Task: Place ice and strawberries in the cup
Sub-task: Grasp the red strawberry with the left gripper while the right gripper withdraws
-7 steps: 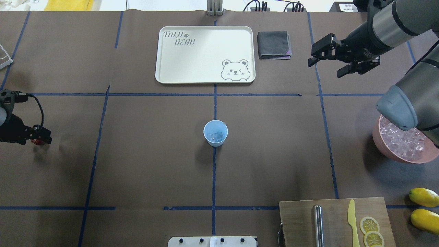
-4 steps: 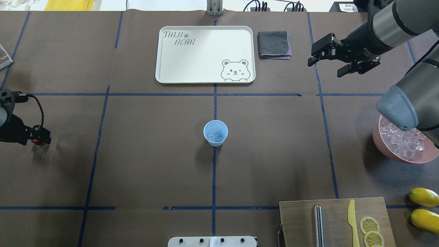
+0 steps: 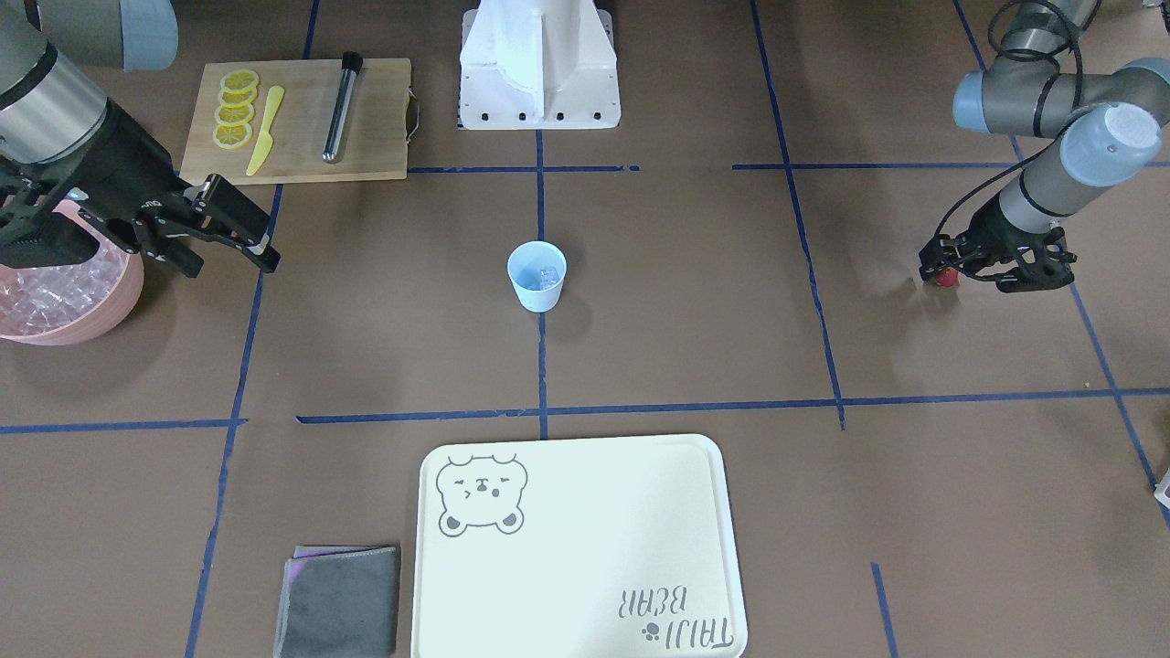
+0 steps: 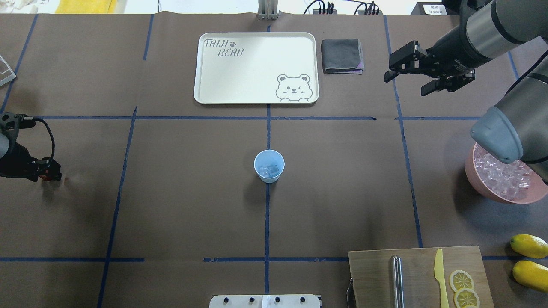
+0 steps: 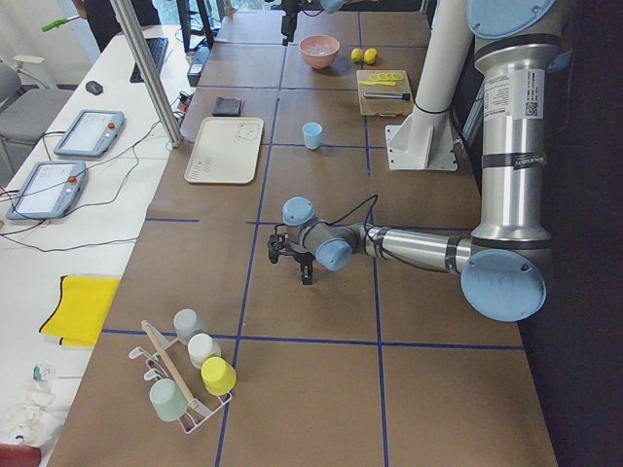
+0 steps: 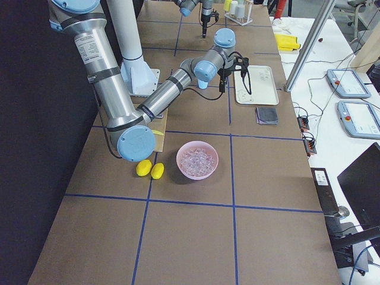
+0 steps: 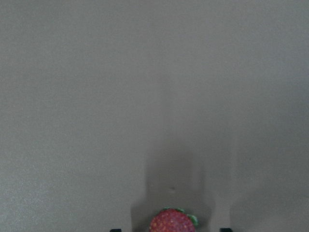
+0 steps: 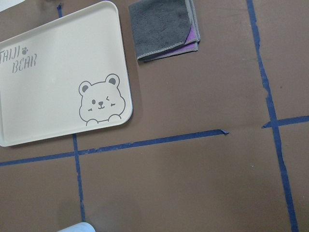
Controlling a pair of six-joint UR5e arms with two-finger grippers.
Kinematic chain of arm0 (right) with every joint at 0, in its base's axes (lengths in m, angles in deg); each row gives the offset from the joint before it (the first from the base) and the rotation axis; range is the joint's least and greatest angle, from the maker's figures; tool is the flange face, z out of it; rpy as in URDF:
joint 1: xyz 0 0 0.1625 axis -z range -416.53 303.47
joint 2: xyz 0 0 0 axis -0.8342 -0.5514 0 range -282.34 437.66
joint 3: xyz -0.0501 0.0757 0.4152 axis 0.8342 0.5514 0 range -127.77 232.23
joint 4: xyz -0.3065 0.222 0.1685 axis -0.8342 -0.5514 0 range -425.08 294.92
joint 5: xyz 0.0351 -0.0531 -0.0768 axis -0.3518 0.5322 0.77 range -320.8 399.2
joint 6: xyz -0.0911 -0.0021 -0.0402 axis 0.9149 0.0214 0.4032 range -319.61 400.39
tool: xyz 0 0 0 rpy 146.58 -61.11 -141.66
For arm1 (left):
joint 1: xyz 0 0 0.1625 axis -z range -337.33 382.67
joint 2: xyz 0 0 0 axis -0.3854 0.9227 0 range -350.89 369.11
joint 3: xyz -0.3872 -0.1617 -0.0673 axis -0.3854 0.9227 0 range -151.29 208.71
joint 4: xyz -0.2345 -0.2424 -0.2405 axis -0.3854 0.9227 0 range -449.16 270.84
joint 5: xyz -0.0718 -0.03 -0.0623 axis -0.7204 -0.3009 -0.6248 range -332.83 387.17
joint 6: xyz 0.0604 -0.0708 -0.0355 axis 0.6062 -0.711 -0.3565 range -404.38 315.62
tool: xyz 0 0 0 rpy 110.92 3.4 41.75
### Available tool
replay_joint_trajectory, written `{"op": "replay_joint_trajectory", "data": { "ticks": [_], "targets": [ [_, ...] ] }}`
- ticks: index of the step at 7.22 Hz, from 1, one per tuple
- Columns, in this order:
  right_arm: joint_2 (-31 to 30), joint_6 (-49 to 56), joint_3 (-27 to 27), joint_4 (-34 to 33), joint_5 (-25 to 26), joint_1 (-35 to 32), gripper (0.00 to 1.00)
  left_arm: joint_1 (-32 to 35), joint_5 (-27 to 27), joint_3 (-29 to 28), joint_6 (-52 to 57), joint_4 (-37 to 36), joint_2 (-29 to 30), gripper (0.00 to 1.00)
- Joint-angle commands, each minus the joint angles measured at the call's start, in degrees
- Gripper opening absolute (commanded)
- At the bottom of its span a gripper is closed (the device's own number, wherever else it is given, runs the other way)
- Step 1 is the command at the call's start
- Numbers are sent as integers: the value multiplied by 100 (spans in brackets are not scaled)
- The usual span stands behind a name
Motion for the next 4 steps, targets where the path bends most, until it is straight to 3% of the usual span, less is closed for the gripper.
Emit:
{"op": "replay_joint_trajectory", "data": {
  "ticks": [1,2,4],
  "targets": [
    [0,0,-14,0,0,-12,100,3,1,-5,3,0,9,14],
    [0,0,-14,0,0,-12,100,3,-8,22,-6,9,9,0],
    [-18,0,-58,0,-8,-20,100,38,-43,607,-285,-44,70,0]
  ]
}}
